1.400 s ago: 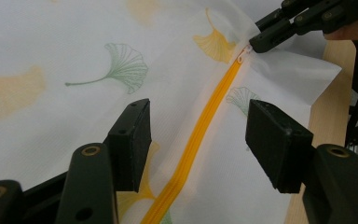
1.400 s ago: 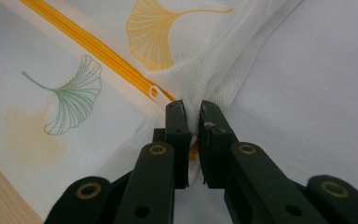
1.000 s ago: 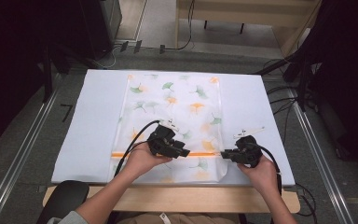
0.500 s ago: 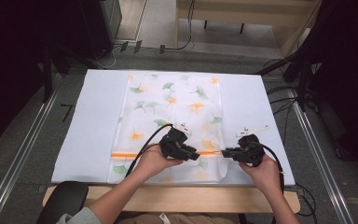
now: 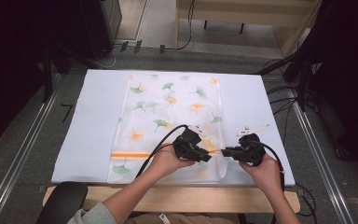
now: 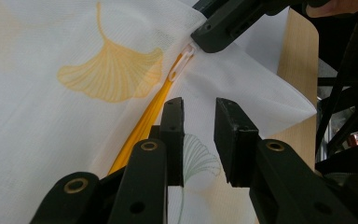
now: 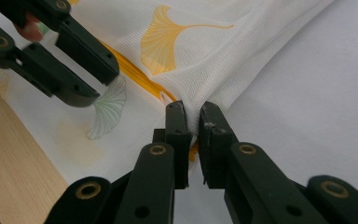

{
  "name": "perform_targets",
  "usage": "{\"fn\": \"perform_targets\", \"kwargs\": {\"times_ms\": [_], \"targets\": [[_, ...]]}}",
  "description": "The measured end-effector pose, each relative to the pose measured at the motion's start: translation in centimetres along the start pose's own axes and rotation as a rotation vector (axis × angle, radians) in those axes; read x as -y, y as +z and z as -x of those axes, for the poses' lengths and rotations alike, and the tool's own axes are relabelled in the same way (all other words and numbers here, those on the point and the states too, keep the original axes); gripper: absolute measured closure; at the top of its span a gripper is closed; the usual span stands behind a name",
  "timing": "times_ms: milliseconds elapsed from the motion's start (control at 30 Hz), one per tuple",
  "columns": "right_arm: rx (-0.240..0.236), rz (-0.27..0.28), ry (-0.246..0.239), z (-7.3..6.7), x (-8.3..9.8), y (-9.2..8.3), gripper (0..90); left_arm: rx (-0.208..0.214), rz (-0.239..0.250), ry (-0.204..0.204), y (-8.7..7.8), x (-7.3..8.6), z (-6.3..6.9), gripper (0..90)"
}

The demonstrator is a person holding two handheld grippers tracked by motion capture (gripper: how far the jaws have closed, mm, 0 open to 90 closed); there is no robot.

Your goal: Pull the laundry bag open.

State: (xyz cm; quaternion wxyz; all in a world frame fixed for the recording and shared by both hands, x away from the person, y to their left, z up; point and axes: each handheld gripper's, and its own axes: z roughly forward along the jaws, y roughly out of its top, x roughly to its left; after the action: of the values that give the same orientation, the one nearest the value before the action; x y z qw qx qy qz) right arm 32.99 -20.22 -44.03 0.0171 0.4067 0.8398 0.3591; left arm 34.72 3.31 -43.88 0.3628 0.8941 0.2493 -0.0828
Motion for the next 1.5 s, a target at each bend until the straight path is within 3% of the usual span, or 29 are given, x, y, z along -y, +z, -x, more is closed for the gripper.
{"fn": "perform_targets", "kwargs": {"times_ms": [367,733,933,1033,1300,1500], "targets": [[-0.035,0.035,-0.052,-0.4,-0.3,-0.8,85.5,-0.022,0.001,-0.002,1.2,-0.4,-0.2,70.2],[-0.074,0.041,-0.093,-0.9,-0.6,-1.0,85.7,-0.008,0.025,0.04,1.3,-0.5,0.0,65.4],[-0.056,0.026,-0.097,-1.1,-0.7,-0.7,85.6,0.018,0.037,0.036,1.4,-0.8,0.4,71.8],[-0.059,0.02,-0.09,-1.2,-0.8,-0.5,85.6,0.015,0.015,0.041,1.6,-0.9,0.5,76.2],[-0.068,0.022,-0.087,-1.3,-0.9,-0.5,85.7,0.005,0.018,0.043,1.8,-0.9,0.4,77.1],[-0.068,0.015,-0.088,-1.4,-0.9,-0.5,85.7,-0.002,0.02,0.02,1.9,-0.9,0.2,84.8]]}}
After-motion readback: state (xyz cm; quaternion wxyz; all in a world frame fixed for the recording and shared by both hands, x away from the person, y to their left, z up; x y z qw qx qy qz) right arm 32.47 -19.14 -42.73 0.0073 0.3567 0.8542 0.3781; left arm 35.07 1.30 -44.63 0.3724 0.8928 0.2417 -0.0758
